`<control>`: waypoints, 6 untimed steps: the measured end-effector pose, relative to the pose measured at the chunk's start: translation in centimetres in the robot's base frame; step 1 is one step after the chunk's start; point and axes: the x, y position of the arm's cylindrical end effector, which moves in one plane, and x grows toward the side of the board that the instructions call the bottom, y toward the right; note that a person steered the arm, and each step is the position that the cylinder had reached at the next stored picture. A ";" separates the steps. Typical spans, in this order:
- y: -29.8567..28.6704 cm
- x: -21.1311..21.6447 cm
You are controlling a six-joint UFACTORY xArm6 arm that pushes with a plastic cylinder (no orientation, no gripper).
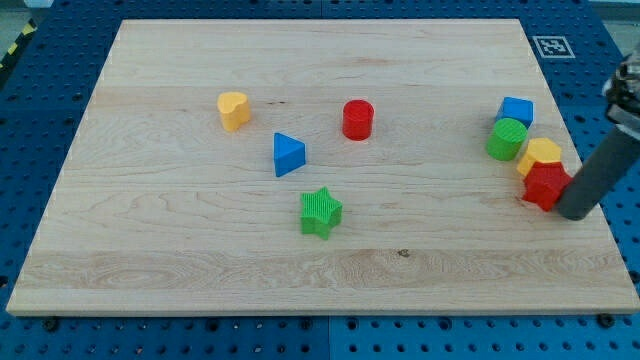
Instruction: Push the green star horizontally to the red star
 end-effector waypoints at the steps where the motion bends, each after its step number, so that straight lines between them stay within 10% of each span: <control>1: -1.3 0.0; 6: -16.8 9.5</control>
